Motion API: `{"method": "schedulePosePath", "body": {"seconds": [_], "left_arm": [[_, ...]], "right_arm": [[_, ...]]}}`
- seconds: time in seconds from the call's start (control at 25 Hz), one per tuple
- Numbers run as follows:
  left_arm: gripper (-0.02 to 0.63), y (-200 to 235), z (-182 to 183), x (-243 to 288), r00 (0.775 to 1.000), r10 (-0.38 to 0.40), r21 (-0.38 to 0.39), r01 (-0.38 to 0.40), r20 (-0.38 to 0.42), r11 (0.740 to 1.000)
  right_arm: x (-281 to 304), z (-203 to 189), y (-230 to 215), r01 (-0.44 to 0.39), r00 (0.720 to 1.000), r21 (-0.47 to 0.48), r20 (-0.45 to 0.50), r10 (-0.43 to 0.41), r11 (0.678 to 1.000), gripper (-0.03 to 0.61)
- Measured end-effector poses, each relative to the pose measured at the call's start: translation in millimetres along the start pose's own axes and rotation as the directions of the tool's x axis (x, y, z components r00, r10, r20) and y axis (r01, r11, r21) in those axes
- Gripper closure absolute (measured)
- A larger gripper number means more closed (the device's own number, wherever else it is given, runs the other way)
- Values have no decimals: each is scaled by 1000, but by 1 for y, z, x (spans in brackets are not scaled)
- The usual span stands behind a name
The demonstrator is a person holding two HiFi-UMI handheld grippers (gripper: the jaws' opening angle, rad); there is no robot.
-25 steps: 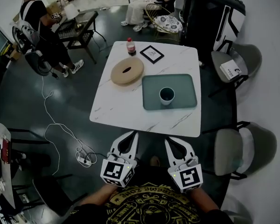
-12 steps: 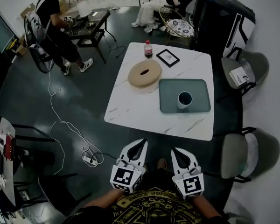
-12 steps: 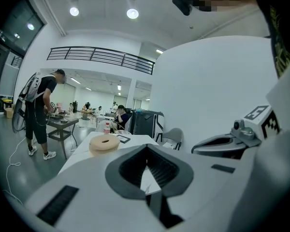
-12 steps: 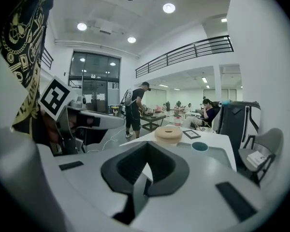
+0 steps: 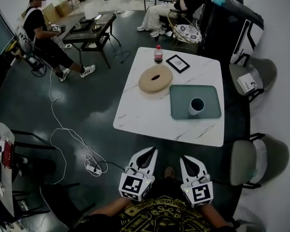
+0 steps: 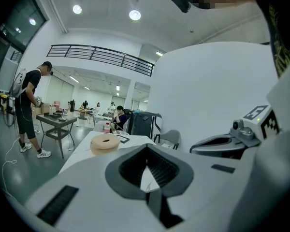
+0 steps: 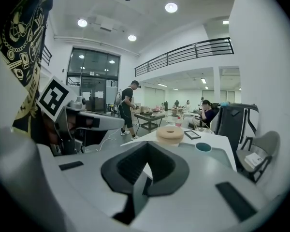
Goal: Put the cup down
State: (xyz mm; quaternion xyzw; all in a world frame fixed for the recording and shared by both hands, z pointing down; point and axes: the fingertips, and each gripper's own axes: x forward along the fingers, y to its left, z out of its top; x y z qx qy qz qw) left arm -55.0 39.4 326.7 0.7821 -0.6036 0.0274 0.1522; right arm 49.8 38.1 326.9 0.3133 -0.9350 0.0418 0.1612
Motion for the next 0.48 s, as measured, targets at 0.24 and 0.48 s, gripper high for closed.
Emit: {"method": "schedulePosePath", "body": {"seconds": [0.24,0.48], "left_arm": [[604,6,1,-7,1000,-11,-6,11,22,1000],[604,13,-7,-13,999,-42,-12,42,17,999]], "right_arm": [[4,5,11,6,1000,-19,2,-6,1000,574],[9,0,23,23,1000,-18,-7,-23,1000,574]]}}
